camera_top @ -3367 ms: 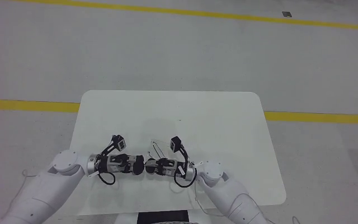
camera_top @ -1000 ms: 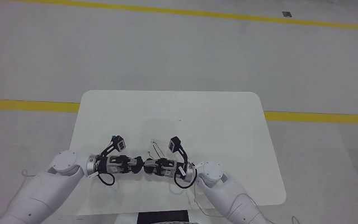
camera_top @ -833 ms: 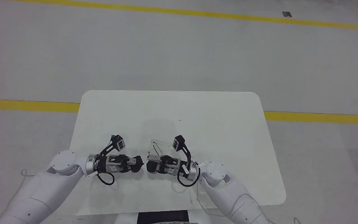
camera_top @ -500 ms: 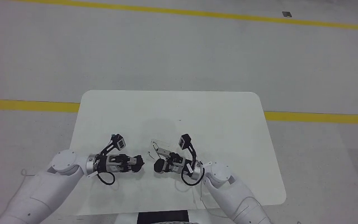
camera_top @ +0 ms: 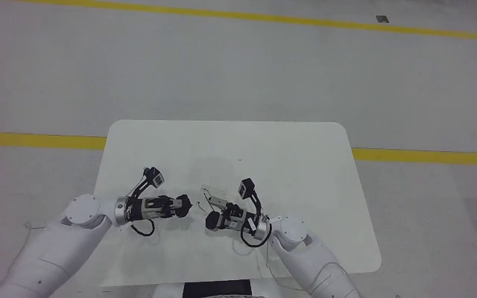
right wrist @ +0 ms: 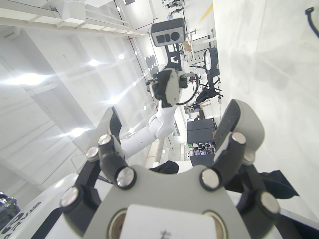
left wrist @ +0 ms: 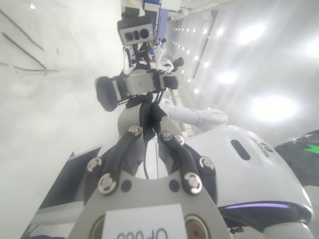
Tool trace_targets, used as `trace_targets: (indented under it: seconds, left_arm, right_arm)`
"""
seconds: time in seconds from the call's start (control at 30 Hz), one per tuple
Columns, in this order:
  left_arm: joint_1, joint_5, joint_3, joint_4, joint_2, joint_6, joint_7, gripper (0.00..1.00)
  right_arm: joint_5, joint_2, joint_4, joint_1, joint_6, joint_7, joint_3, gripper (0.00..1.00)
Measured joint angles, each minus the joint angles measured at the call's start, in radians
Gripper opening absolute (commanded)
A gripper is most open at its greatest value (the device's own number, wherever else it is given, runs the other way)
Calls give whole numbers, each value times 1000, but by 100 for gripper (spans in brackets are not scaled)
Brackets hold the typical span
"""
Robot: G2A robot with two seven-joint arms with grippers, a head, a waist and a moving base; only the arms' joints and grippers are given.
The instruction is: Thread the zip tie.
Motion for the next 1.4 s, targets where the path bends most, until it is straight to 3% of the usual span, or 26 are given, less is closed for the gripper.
trace_targets:
  seconds: [0.27,0.47,0.67,0.87,1.2,1.3,1.4]
  left_arm:
    - [66,181,-160,-86,-51,0,-77,0]
    - [91,212,-246,-103,-106,0,-149,0]
    - [102,277,-298,-112,-157,0,-160,0]
    - [107,334,-322,-128,-190,0,-160,0]
    - [106,337,-327,-132,-192,0,-158,0]
    - [110,386,-327,-152,-192,0,-98,0]
    - [111,365,-363,-186,-187,0,-65,0]
  right_arm:
    - [0,0,0,0,0,0,0,100]
    - [0,0,0,0,0,0,0,100]
    - [0,0,0,0,0,0,0,100]
    - [0,0,0,0,0,0,0,100]
    - [0,0,0,0,0,0,0,100]
    - [0,0,0,0,0,0,0,100]
    - [0,0,0,0,0,0,0,100]
